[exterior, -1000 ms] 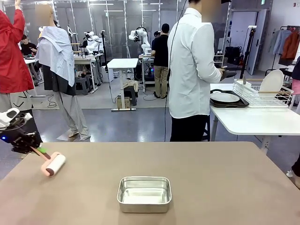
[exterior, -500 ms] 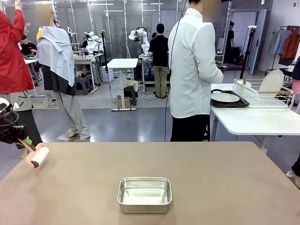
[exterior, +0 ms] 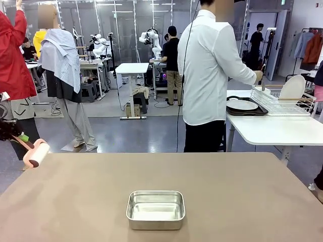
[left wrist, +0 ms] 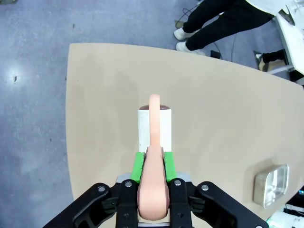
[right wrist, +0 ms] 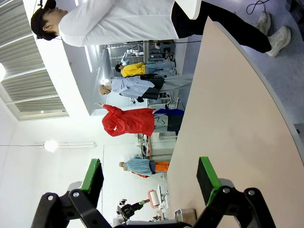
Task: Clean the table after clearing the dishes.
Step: When the right (or left) Handle tray is removed, use the right hand (or left hand) to clean the right (or left) side of the table with the Lint Roller, then place the Lint Roller back on top of the Airtight Container.
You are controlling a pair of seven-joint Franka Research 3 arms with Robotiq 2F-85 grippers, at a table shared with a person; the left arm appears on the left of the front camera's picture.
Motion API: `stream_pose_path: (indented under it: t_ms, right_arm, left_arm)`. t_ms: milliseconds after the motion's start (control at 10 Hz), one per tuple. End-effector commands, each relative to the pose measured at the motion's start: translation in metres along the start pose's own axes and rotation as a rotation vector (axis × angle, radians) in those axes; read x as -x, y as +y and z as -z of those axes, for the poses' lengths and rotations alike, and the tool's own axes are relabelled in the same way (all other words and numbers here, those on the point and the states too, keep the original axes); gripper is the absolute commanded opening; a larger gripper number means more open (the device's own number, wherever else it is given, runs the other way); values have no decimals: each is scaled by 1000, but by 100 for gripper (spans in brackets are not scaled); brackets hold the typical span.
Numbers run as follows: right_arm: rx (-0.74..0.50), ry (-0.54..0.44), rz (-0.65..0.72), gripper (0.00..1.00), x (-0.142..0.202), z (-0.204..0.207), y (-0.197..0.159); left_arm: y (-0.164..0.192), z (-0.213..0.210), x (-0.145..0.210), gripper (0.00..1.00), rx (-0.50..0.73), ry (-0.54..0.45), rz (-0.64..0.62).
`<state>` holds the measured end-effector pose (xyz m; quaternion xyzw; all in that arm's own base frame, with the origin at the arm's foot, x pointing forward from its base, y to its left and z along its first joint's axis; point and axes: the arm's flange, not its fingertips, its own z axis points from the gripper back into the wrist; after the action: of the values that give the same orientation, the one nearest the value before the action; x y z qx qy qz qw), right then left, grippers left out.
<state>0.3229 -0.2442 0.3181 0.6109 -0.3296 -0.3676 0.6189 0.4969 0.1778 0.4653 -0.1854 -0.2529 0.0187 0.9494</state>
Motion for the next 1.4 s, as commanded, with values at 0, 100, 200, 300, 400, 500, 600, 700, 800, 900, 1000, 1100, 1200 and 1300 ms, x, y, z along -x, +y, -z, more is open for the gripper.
stream_pose_path:
  t_ms: [0,100,200,300,400,500,600,700,800,900,1000,1100,1200,1300]
  right_arm:
    - [2,10,-6,100,5,-1,2]
    - [2,10,-6,100,5,-1,2]
    - [2,10,-6,100,5,-1,2]
    - [2,10,-6,100,5,-1,2]
    - [2,10,-6,100,5,-1,2]
    - [2,10,-6,100,5,-1,2]
    - [2,10,-6,100,5,-1,2]
    - [2,10,-6,100,5,-1,2]
    - [2,10,-6,100,5,-1,2]
    - [2,10,-6,100,5,-1,2]
    - [2,10,-6,100,5,-1,2]
    - [2,10,-6,100,5,-1,2]
    - [2,10,-6,100,5,-1,2]
    - [2,10,-6,100,5,-1,2]
  left_arm:
    - [7,13,-8,20,-12,13,-2]
    - [7,13,-8,20,-12,13,-2]
    - [7,13,-8,20,-12,13,-2]
    - [7,13,-8,20,-12,13,-2]
    - [7,13,-8,20,-12,13,-2]
    - [7,13,-8,20,-12,13,-2]
    - [7,13,-8,20,-12,13,-2]
    - [7,13,-8,20,-12,13,-2]
    - [6,17,-6,20,-5,22,-3]
    - [-29,9,-17,20,16,4,149]
    - [-75,-1,-28,20,28,-5,320]
    - [-118,-6,-31,20,41,3,463]
    - [-169,-5,-21,20,26,42,648]
    - [-227,4,10,20,109,122,892]
